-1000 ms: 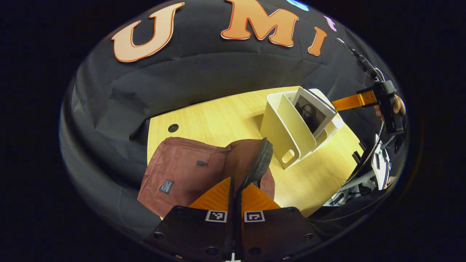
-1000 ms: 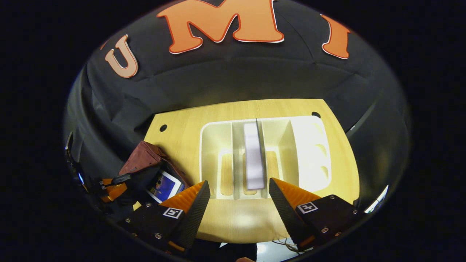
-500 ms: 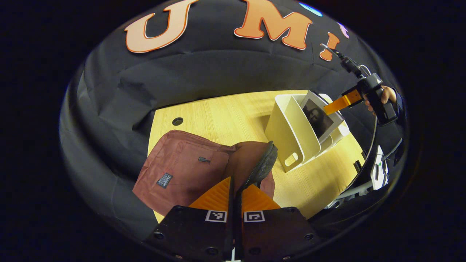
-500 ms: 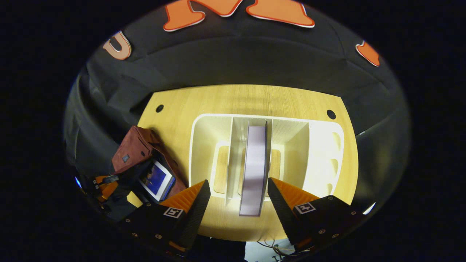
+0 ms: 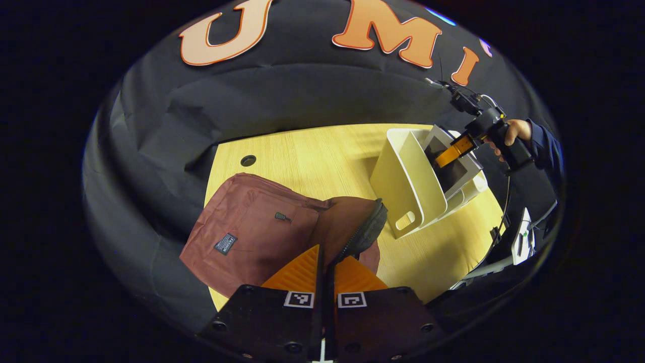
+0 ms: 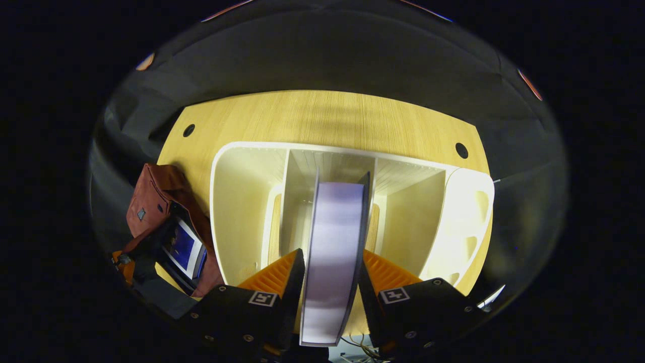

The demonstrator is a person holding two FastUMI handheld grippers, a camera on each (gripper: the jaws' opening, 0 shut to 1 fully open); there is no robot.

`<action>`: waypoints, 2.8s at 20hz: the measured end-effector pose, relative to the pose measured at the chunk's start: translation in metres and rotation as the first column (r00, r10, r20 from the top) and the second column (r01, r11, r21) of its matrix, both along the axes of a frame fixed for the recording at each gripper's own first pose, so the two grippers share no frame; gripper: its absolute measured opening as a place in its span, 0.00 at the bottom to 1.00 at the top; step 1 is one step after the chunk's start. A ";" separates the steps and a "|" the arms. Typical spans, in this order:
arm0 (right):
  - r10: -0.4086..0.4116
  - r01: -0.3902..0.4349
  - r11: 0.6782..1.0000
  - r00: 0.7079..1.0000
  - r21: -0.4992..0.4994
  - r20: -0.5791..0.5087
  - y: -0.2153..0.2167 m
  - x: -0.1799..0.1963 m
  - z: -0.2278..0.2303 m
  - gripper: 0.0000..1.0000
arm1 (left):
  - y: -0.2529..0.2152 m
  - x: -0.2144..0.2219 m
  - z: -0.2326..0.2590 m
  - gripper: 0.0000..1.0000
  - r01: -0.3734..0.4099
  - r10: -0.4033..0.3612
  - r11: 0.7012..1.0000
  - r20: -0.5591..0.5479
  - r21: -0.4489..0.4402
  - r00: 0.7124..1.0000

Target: Open the schoolbag, grab two books from the bookshelf and put them into the schoolbag.

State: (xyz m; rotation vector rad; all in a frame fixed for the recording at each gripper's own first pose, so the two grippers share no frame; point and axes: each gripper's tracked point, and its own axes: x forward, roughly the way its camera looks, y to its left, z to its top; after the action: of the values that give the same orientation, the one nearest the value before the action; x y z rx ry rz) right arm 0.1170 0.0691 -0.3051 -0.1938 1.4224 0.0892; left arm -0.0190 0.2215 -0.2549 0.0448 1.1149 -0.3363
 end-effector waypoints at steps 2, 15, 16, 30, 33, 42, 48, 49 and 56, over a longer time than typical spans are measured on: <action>-0.010 0.010 1.000 1.000 -0.005 -0.029 0.001 -0.006 -0.005 0.44 | 0.000 -0.001 -0.001 0.03 0.000 0.000 1.000 0.000 -0.002 1.000; -0.077 0.072 0.995 0.994 0.066 0.075 0.007 -0.023 0.097 0.41 | 0.001 -0.006 -0.003 0.03 0.041 -0.040 0.999 0.023 -0.035 0.999; -0.079 0.072 0.995 0.993 0.072 0.092 0.007 -0.025 0.108 0.41 | 0.001 -0.006 -0.003 0.03 0.044 -0.043 0.998 0.025 -0.037 0.999; -0.244 0.156 0.922 0.945 0.355 0.218 0.045 -0.084 0.200 0.40 | 0.010 -0.001 0.003 0.03 0.127 -0.125 0.991 0.039 -0.030 0.991; -0.304 0.197 0.882 0.932 0.428 0.197 0.065 -0.099 0.184 0.40 | 0.012 0.000 0.004 0.03 0.148 -0.147 0.989 0.035 -0.027 0.988; -0.457 0.301 0.723 0.883 0.622 0.103 0.148 -0.132 0.128 0.39 | 0.016 0.010 0.015 0.03 0.227 -0.226 0.974 0.045 -0.005 0.973; -0.469 0.309 0.697 0.879 0.647 0.085 0.188 -0.145 0.084 0.39 | 0.016 0.018 0.028 0.03 0.259 -0.259 0.966 0.052 0.016 0.964; -0.470 0.311 0.679 0.880 0.665 0.069 0.199 -0.145 0.077 0.39 | 0.015 0.018 0.029 0.03 0.263 -0.264 0.964 0.051 0.023 0.963; -0.473 0.339 0.600 0.881 0.724 -0.020 0.255 -0.145 0.025 0.39 | 0.008 0.020 0.031 0.03 0.282 -0.284 0.958 0.043 0.053 0.958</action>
State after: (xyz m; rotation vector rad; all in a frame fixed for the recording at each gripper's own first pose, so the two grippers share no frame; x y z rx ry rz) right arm -0.0278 0.3242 -0.2796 0.7707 1.1257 0.2331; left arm 0.0007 0.2299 -0.2240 0.2545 1.0667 -0.5624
